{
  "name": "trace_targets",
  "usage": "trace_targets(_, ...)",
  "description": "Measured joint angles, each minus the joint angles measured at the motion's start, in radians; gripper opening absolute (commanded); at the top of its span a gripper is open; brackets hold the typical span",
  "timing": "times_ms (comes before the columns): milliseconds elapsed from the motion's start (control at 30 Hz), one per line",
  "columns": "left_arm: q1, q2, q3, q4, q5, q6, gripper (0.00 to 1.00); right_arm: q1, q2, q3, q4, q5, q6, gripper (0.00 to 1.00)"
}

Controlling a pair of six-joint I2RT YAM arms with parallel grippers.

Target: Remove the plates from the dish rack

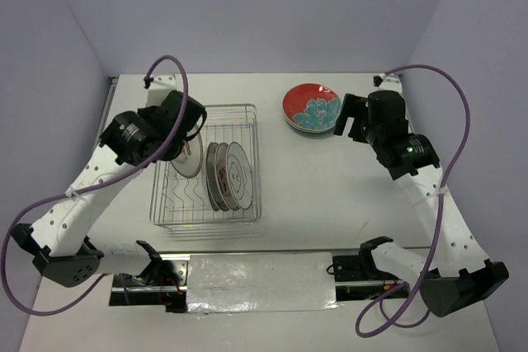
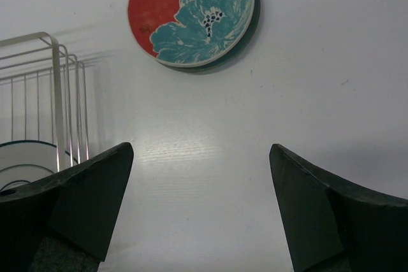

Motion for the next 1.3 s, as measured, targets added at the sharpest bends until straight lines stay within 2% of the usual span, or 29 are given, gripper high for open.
trace_targets(33,-0.001,0.015,0.039,-0.01,-0.022,0.0,0.0,0.0,-0.008,0.005,-0.002,-0.001,0.0,1.0)
trace_targets(167,-0.001,0.078,0.215,-0.052,-0.114,0.007,0.0,0.001,-0.042,0.01,0.016,-0.05,-0.004,1.0)
trace_targets(300,-0.001,0.15,0.407,-0.015,-0.201,0.076,0.0,0.002,-0.11,-0.045,0.146,-0.262,0.018,1.0)
trace_targets(367,-0.002,0.139,0.407,0.071,-0.2,0.126,0.0,0.002,-0.137,-0.093,0.241,-0.406,0.05,1.0)
trace_targets(433,-0.001,0.073,0.317,0.221,-0.12,0.185,0.0,0.002,-0.145,-0.148,0.366,-0.559,0.107,1.0)
trace_targets(600,-0.001,-0.233,-0.11,0.64,0.268,0.203,0.0,0.006,-0.08,-0.239,0.702,-0.837,0.298,1.0)
trace_targets(700,-0.001,-0.338,-0.272,0.85,0.461,0.167,0.0,0.01,-0.047,-0.238,0.784,-0.879,0.347,0.99)
trace_targets(800,-0.001,-0.386,-0.386,1.043,0.61,0.115,0.0,0.012,-0.025,-0.221,0.795,-0.872,0.36,0.96)
trace_targets(967,0.006,-0.357,-0.475,1.202,0.736,0.047,0.0,0.012,-0.016,-0.217,0.813,-0.879,0.375,0.85)
trace_targets(1033,0.006,-0.335,-0.489,1.232,0.772,0.023,0.0,0.012,-0.016,-0.219,0.826,-0.888,0.378,0.76)
trace_targets(1100,0.01,-0.327,-0.504,1.256,0.797,0.009,0.0,0.012,-0.02,-0.221,0.832,-0.897,0.381,0.51)
trace_targets(1133,0.013,-0.326,-0.51,1.26,0.805,0.001,0.0,0.012,-0.022,-0.222,0.835,-0.9,0.373,0.09)
trace_targets(1167,0.019,-0.324,-0.514,1.265,0.816,-0.005,0.0,0.012,-0.027,-0.225,0.845,-0.911,0.379,0.0)
trace_targets(1200,0.026,-0.319,-0.514,1.254,0.807,-0.003,0.15,0.016,-0.035,-0.227,0.854,-0.926,0.398,0.0)
trace_targets(1233,0.034,-0.314,-0.516,1.257,0.826,-0.007,0.38,0.016,-0.045,-0.226,0.854,-0.919,0.398,0.0)
trace_targets(1267,0.036,-0.303,-0.504,1.256,0.828,-0.009,0.64,0.015,-0.053,-0.228,0.844,-0.911,0.394,0.0)
trace_targets(1300,0.032,-0.289,-0.478,1.237,0.832,-0.009,0.99,0.014,-0.064,-0.228,0.827,-0.902,0.382,0.0)
